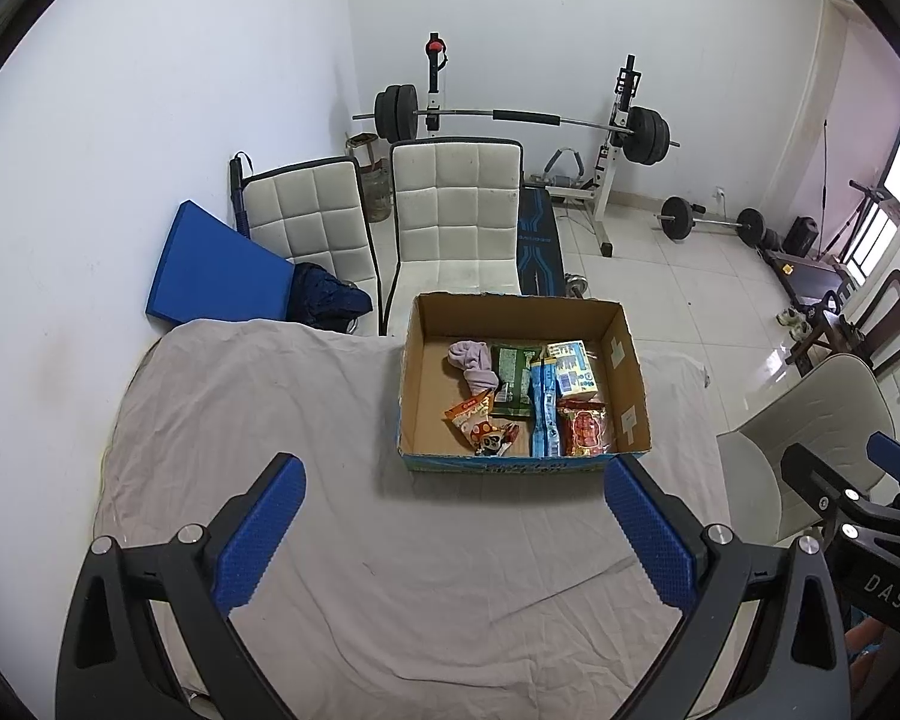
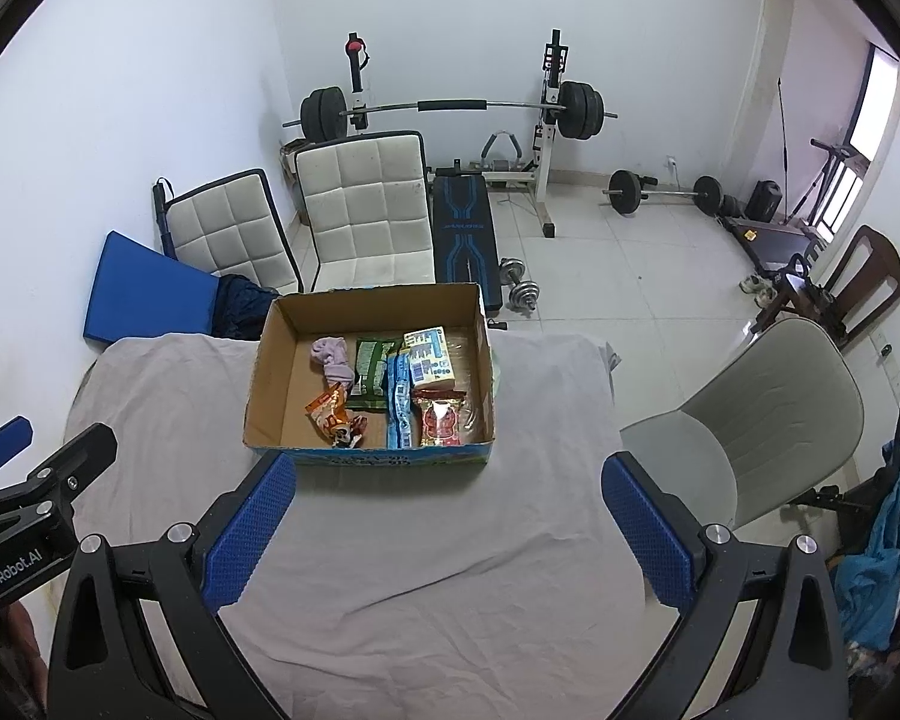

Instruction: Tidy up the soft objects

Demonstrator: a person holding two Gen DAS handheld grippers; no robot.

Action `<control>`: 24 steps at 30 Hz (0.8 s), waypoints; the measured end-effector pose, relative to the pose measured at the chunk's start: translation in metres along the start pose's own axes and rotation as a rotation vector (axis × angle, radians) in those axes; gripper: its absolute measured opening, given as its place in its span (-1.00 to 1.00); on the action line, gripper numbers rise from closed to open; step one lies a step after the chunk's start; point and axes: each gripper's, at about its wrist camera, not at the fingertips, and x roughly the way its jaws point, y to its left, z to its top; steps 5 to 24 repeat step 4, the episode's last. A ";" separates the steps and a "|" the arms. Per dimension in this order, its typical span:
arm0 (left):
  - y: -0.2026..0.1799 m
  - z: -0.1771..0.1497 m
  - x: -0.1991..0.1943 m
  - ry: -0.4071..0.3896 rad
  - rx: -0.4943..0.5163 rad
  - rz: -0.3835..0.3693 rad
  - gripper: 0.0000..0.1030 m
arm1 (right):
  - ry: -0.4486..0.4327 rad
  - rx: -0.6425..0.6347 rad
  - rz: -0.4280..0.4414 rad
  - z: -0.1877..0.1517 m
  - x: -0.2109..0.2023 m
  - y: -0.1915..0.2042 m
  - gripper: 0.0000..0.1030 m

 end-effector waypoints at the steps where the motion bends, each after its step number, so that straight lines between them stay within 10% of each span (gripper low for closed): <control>1: 0.000 0.000 0.000 -0.001 0.000 0.001 0.98 | 0.000 0.001 0.000 0.000 0.000 0.000 1.00; 24: 0.000 0.001 0.000 -0.001 -0.002 -0.001 0.98 | 0.001 0.001 0.001 0.000 0.001 0.000 1.00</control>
